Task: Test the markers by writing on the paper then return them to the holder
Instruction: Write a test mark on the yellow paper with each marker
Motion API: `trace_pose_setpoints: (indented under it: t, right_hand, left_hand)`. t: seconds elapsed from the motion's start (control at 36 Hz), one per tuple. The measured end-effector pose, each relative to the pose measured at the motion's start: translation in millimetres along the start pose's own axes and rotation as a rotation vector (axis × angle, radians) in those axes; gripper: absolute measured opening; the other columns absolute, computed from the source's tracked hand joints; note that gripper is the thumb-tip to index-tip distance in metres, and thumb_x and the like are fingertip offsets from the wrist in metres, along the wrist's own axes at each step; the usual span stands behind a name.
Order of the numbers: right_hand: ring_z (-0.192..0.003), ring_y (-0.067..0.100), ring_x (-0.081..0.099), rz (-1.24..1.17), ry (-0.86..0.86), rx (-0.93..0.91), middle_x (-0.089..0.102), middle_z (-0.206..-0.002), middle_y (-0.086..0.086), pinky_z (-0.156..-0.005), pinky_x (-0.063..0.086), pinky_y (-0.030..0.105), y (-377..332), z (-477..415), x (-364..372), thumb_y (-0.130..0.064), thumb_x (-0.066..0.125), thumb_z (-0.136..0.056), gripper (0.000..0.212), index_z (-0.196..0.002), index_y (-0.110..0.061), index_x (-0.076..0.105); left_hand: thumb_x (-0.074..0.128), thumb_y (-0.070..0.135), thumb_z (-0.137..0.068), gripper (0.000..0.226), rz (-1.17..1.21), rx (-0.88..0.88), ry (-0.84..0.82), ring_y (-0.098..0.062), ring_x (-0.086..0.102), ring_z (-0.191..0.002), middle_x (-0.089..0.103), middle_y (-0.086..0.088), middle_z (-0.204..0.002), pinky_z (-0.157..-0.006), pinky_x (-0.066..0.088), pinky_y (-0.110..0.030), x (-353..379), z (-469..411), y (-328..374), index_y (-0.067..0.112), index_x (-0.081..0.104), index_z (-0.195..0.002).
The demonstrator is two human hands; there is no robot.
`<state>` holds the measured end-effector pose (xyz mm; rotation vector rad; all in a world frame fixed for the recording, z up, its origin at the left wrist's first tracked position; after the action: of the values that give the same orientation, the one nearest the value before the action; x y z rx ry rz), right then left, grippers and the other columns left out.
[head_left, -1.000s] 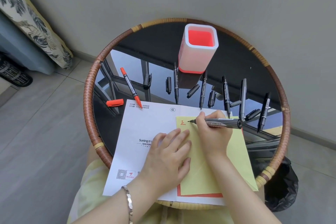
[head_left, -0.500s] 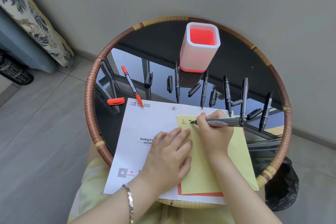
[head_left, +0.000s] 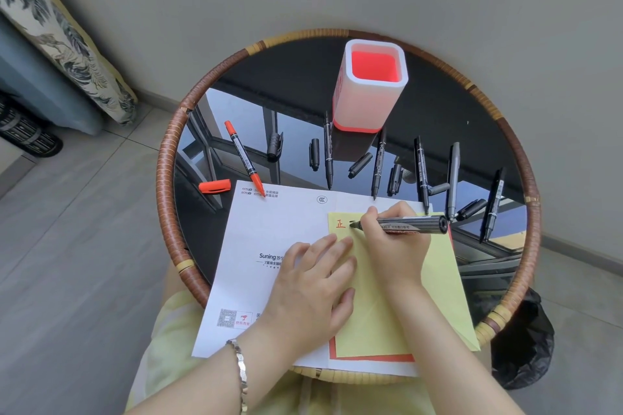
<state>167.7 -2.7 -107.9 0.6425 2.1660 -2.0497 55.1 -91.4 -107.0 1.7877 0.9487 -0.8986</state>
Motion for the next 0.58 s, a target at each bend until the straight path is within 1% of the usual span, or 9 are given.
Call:
trace_pose_setpoints:
  t: [0.11, 0.25, 0.36, 0.42, 0.47, 0.58]
  right_hand:
    - [-0.044, 0.002, 0.042, 0.008, -0.001, 0.003, 0.04, -0.046, -0.004, -0.05, 0.033, 0.011, -0.9, 0.5, -1.0, -0.001, 0.065, -0.076, 0.041, -0.051, -0.017, 0.036]
    - [-0.044, 0.001, 0.042, 0.002, -0.01, 0.028, 0.041, -0.047, -0.005, -0.051, 0.033, 0.011, 0.4, 1.1, -0.5, -0.002, 0.065, -0.076, 0.041, -0.051, -0.018, 0.036]
    - [-0.043, 0.0, 0.042, 0.024, -0.008, 0.025, 0.04, -0.045, -0.007, -0.05, 0.033, 0.009, -0.2, 1.5, 0.1, -0.004, 0.065, -0.076, 0.041, -0.051, -0.018, 0.035]
    - [-0.044, 0.001, 0.044, 0.036, 0.019, 0.001, 0.039, -0.045, -0.007, -0.05, 0.033, 0.009, -2.1, 1.4, -2.4, -0.01, 0.064, -0.075, 0.039, -0.051, -0.02, 0.034]
    - [-0.045, 0.001, 0.045, 0.047, 0.055, -0.01, 0.039, -0.044, -0.008, -0.05, 0.032, 0.011, -1.8, 0.6, -6.4, -0.02, 0.057, -0.07, 0.031, -0.051, -0.022, 0.033]
    - [-0.047, 0.001, 0.046, 0.063, 0.088, -0.017, 0.039, -0.044, -0.009, -0.052, 0.033, 0.013, -0.3, -0.3, -10.4, -0.022, 0.053, -0.068, 0.028, -0.052, -0.024, 0.031]
  left_hand:
    - [0.053, 0.032, -0.077, 0.028, 0.0, -0.003, -0.004, -0.018, 0.047, -0.118, 0.062, -0.001, -0.123, -0.091, 0.034, -0.035, 0.0, 0.3, -0.2, 0.019, 0.059, -0.101]
    - [0.053, 0.032, -0.077, 0.028, -0.003, -0.005, -0.01, -0.018, 0.048, -0.117, 0.063, -0.001, -0.122, -0.09, 0.034, -0.036, 0.7, 0.0, -0.3, 0.019, 0.062, -0.1]
    - [0.052, 0.032, -0.077, 0.028, -0.003, -0.005, -0.013, -0.017, 0.047, -0.118, 0.063, 0.0, -0.122, -0.091, 0.033, -0.035, 0.1, -0.5, -0.2, 0.02, 0.057, -0.102]
    - [0.052, 0.032, -0.077, 0.029, -0.005, -0.006, -0.02, -0.017, 0.047, -0.118, 0.063, 0.0, -0.123, -0.091, 0.033, -0.035, 0.4, -0.6, -0.2, 0.02, 0.058, -0.102]
    - [0.052, 0.033, -0.077, 0.029, -0.007, -0.01, -0.03, -0.018, 0.047, -0.117, 0.063, 0.0, -0.123, -0.091, 0.033, -0.036, 1.2, -0.5, -0.4, 0.019, 0.063, -0.1]
    - [0.052, 0.033, -0.077, 0.03, -0.004, -0.018, -0.047, -0.017, 0.047, -0.118, 0.063, 0.0, -0.123, -0.091, 0.033, -0.036, 3.1, -0.3, -1.3, 0.019, 0.067, -0.099]
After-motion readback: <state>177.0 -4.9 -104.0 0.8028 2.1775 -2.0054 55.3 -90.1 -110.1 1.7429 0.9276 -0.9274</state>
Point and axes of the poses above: each hand's wrist, its own z-axis away from the middle knuckle, its own x-axis out of the palm, y = z × x, the point moved 10 cm from there along -z, towards the middle knuckle
